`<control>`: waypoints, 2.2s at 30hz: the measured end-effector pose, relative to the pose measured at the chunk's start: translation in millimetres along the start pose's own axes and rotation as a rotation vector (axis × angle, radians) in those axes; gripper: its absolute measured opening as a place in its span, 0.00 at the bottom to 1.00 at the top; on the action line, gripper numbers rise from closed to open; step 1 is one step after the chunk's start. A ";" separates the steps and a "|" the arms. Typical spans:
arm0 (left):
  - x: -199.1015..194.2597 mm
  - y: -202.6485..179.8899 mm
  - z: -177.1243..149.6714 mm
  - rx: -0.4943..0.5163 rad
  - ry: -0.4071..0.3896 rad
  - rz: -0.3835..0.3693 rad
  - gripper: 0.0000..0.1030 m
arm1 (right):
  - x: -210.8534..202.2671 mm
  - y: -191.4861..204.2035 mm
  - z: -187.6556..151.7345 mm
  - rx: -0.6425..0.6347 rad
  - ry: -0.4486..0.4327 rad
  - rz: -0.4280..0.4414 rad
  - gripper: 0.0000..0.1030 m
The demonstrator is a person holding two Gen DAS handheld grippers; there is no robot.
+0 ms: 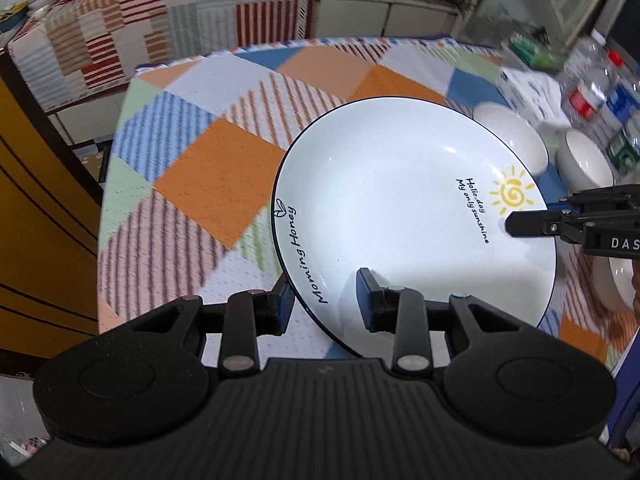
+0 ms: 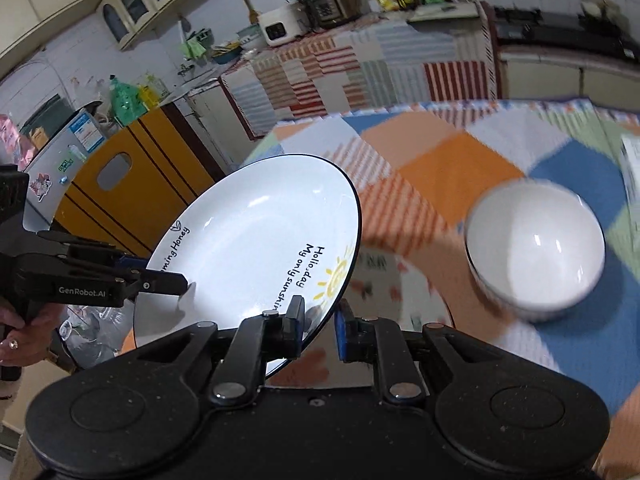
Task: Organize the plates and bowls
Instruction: 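Lift the sun plate with both grippers and carry it over the plate stack, then lower the sun plate onto the stack and open both grippers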
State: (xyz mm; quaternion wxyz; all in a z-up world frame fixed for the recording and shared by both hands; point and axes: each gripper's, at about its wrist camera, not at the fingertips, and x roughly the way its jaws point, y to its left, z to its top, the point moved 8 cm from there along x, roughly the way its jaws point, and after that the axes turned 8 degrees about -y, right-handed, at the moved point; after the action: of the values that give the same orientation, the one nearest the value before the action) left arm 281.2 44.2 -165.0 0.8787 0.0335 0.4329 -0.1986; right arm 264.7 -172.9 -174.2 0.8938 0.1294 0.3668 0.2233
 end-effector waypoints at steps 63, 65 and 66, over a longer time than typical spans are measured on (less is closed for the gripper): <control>21.4 -53.6 -43.3 -0.021 0.101 0.109 0.33 | -27.9 -24.9 -61.2 -0.217 -0.009 -0.356 0.35; 7.8 -60.3 -44.5 -0.024 0.085 0.125 0.33 | -45.9 -20.0 -62.4 -0.229 -0.050 -0.342 0.36; 0.3 -63.9 -44.5 -0.028 0.077 0.129 0.33 | -53.4 -17.4 -62.5 -0.244 -0.061 -0.340 0.38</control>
State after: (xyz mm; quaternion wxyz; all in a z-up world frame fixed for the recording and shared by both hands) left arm 223.9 -4.4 -185.7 0.8727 0.0567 0.4659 -0.1341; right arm 191.7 -210.1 -192.8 0.9384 -0.0367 0.3262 0.1078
